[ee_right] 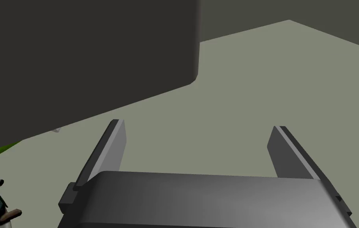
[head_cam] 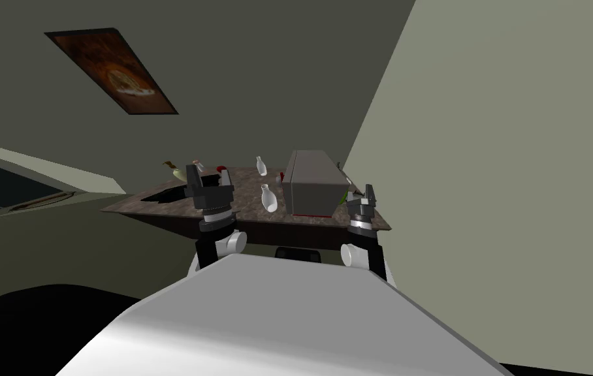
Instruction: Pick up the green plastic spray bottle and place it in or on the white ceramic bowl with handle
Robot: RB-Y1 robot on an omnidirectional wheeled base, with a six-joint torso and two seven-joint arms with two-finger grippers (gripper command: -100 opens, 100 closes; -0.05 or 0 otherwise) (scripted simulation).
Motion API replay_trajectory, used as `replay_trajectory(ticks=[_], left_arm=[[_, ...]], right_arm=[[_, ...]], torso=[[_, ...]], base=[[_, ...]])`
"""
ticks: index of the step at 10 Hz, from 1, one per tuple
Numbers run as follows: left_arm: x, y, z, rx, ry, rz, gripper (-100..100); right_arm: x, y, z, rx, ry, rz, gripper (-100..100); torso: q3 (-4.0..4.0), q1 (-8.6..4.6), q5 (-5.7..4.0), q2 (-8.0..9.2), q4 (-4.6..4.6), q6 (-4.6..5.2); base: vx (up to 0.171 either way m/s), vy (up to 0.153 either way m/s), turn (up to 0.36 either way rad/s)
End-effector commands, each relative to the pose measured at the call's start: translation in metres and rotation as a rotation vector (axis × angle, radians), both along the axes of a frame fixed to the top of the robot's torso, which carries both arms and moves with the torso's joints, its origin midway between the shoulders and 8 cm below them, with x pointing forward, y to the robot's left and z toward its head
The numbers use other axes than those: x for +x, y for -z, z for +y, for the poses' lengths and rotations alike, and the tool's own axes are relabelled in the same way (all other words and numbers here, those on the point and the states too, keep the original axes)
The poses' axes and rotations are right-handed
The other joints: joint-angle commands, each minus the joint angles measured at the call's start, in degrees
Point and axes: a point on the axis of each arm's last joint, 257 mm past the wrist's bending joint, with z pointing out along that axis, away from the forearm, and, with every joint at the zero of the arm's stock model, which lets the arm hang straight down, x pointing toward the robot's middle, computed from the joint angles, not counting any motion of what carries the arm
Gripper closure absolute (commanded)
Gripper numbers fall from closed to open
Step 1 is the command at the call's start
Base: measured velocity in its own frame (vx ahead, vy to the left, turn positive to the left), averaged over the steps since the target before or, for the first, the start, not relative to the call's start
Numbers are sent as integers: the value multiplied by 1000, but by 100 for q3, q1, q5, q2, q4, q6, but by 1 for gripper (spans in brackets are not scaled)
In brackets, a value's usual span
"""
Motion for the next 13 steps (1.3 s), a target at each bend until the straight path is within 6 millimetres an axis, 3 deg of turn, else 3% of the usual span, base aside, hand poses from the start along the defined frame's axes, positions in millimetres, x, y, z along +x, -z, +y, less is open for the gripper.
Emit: replay_trajectory(ticks=[1,6,13], left_arm=[[0,0,0,0,0,0,0],[0,0,0,0,0,0,0],[0,0,0,0,0,0,0]], right_arm=[[3,4,2,-16,-20,13,-100],[28,32,1,-10,-103,86,-100],[79,72,-15,148,-196,196,-100]], torso=[[0,0,0,0,0,0],[14,-2,-1,25,5,0],[18,0,0,30,7,0]], base=[[-16,1,-18],[-62,2,-35],[-105,2,-57]])
